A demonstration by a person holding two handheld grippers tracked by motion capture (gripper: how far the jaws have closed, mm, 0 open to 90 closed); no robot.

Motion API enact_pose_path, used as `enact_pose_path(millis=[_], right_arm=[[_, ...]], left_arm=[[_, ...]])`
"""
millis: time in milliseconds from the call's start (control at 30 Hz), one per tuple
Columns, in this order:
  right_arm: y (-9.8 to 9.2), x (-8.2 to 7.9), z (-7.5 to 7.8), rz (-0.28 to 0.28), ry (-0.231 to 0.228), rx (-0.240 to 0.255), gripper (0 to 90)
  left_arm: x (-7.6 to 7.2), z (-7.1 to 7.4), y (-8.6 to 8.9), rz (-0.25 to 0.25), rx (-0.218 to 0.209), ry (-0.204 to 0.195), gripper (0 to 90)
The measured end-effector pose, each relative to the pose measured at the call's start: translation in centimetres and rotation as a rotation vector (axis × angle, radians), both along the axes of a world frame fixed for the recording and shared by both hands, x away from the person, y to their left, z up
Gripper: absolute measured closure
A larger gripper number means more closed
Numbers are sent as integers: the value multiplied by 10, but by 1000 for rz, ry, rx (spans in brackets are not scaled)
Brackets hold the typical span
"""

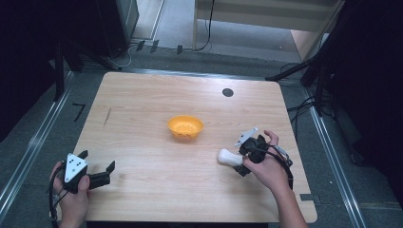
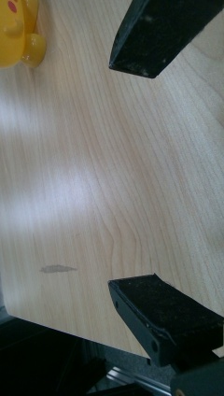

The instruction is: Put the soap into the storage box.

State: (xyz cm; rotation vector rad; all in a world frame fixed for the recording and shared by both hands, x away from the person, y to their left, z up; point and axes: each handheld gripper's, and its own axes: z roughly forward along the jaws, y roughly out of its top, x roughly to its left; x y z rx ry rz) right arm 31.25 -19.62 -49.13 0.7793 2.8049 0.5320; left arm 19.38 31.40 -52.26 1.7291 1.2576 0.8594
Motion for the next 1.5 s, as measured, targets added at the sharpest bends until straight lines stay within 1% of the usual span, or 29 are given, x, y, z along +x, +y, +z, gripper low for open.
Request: enact_pose_path(millis=[67, 167, 233, 367, 400, 500, 567, 600, 633, 667, 767, 833, 867, 900, 967, 1033, 1300, 1500], right_arm=[[3, 1, -1, 5, -7, -1, 0], [7, 2, -1, 10, 2, -9, 0], [9, 3, -1, 19, -2, -14, 0], [13, 4, -1, 19, 13, -15, 0], [13, 5, -1, 28, 8, -18, 0], [16, 7, -3, 38, 21, -21, 11], [18, 7, -4, 43, 30, -26, 32], [18, 8, -5, 43, 27, -24, 36], [19, 7, -5, 40, 35, -26, 43], [20, 8, -6, 47, 36, -29, 52], [22, 9, -7, 38, 46, -35, 80], [22, 10, -8, 45, 44, -34, 131], [22, 10, -8, 52, 47, -29, 143], [23, 10, -9, 51, 50, -26, 143], [24, 10, -9, 43, 55, -38, 148], [24, 11, -10, 52, 57, -33, 161], [28, 12, -14, 80, 89, -34, 317], [28, 13, -16, 84, 103, -39, 357]], left_arm=[[0, 0, 0, 0, 0, 0, 0], [0, 0, 0, -1, 2, -1, 0], [0, 0, 0, 0, 1, -1, 0], [0, 0, 0, -1, 2, -1, 0], [0, 0, 0, -2, 2, 0, 0], [0, 0, 0, -1, 3, 0, 0], [0, 0, 0, -1, 3, 0, 0], [0, 0, 0, -1, 4, 0, 0], [0, 0, 0, -1, 4, 0, 0], [0, 0, 0, -1, 4, 0, 0], [0, 0, 0, -1, 5, 0, 0], [0, 0, 0, -2, 5, 0, 0], [0, 0, 0, -2, 5, 0, 0], [0, 0, 0, -2, 5, 0, 0], [0, 0, 0, -2, 4, 0, 0], [0, 0, 0, -3, 5, 1, 0], [0, 0, 0, -4, 5, 1, 0], [0, 0, 0, -3, 6, 1, 0]])
